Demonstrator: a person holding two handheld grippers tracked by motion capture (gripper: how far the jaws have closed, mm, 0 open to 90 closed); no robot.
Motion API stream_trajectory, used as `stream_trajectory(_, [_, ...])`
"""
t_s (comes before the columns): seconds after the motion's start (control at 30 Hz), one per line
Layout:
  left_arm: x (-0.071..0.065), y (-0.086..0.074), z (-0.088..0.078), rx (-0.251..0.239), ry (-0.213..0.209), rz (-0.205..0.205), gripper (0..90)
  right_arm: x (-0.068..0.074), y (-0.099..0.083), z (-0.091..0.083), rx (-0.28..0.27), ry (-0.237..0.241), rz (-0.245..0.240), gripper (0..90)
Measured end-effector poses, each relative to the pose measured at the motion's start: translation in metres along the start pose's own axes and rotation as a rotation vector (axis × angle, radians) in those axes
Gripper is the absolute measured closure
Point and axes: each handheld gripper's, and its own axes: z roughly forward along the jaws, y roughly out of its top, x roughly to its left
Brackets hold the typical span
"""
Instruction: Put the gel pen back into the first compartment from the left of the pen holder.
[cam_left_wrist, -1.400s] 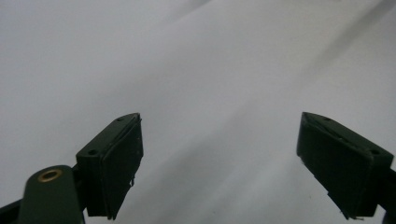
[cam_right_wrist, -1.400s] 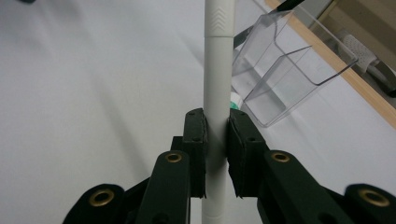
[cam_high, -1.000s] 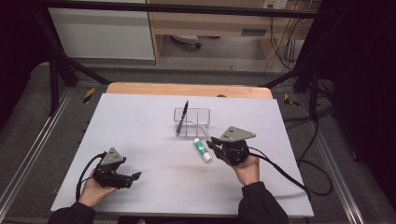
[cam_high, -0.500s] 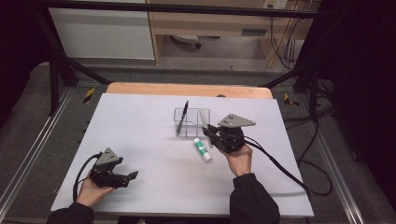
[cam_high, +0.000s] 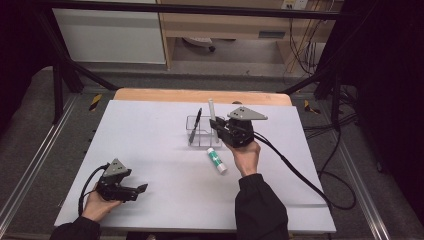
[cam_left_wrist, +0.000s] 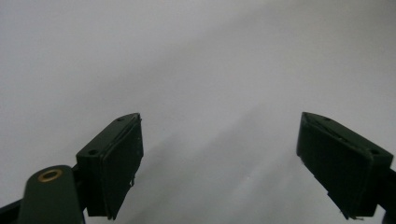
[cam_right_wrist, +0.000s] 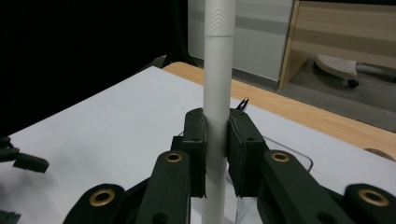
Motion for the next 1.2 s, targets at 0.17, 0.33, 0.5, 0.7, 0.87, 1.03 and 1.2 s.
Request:
stream_trajectory(0.17, [0.0,0.0,0.0,-0.003,0.0,-0.002,14.5,-0.005,0.006,0.011,-0.011,-0.018,0.01,78.8])
stream_trajectory(0.33, [0.001,0.0,-0.001,-0.005,-0.003,-0.002,14.5,-0.012,0.008,0.022,-0.024,-0.046,0.023,78.8])
stream_trajectory(0.5, [0.001,0.0,-0.001,-0.004,-0.002,-0.003,14.5,-0.018,0.008,0.035,-0.04,-0.07,0.029,78.9])
stream_trajectory(0.7, [0.0,0.0,0.0,-0.001,-0.004,0.0,14.5,-0.022,0.006,0.049,-0.055,-0.076,0.045,78.9])
stream_trajectory(0.87, [0.001,-0.001,0.0,0.004,-0.006,0.0,14.5,-0.025,-0.001,0.065,-0.046,-0.076,0.053,78.9])
stream_trajectory(1.03, [0.001,-0.001,0.001,0.005,-0.008,0.0,14.6,-0.027,-0.007,0.078,-0.042,-0.074,0.064,78.9])
stream_trajectory(1.2, [0.002,-0.001,0.0,0.004,-0.008,-0.001,14.6,-0.027,-0.015,0.087,-0.018,-0.078,0.066,78.9])
